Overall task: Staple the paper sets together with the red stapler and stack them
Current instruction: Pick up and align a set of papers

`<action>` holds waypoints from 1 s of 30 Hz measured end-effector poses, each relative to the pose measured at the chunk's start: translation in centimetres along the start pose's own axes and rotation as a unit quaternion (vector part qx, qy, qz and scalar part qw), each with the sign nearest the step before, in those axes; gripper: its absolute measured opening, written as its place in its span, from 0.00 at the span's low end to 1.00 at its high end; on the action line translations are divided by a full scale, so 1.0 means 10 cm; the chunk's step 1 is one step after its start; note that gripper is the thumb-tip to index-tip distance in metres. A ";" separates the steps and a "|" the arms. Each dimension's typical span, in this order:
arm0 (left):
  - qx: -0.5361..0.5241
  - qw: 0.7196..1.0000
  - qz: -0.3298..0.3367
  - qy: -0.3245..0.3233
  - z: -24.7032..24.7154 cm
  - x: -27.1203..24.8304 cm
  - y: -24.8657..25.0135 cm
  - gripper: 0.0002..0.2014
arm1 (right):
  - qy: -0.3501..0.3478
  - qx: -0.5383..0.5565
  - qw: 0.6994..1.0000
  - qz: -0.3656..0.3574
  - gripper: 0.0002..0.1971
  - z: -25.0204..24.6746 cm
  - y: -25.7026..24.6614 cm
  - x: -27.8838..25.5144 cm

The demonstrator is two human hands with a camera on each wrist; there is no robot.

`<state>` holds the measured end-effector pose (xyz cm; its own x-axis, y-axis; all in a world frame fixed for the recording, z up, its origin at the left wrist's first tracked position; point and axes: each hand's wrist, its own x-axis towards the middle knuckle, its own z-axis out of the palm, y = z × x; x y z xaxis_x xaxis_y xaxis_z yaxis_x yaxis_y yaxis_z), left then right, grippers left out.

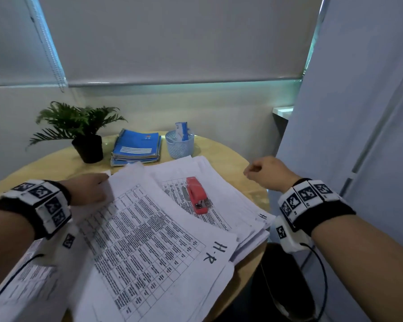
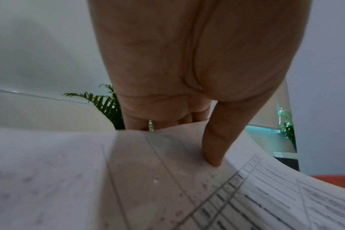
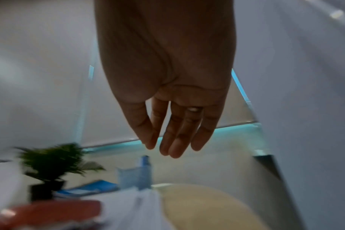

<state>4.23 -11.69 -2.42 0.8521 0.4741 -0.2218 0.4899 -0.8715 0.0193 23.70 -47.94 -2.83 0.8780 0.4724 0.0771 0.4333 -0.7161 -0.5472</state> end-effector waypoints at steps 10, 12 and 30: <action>-0.168 0.961 0.106 0.194 -1.00 -0.62 0.13 0.20 | -0.119 0.082 0.984 -0.109 0.35 0.31 -1.62 0.08; -0.187 0.944 0.120 0.246 -1.16 -0.65 0.04 0.17 | -0.129 0.151 0.974 -0.107 0.30 0.39 -1.76 0.11; -0.649 0.689 0.070 0.315 -0.57 -0.60 -0.41 0.20 | 0.089 0.421 0.890 -0.153 0.17 0.91 -2.29 -0.01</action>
<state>-1.83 -10.28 4.35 0.6173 0.7141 0.3302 -0.2014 -0.2623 0.9437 11.84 -26.90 2.14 0.7957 0.4366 0.4198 0.4180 0.1058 -0.9023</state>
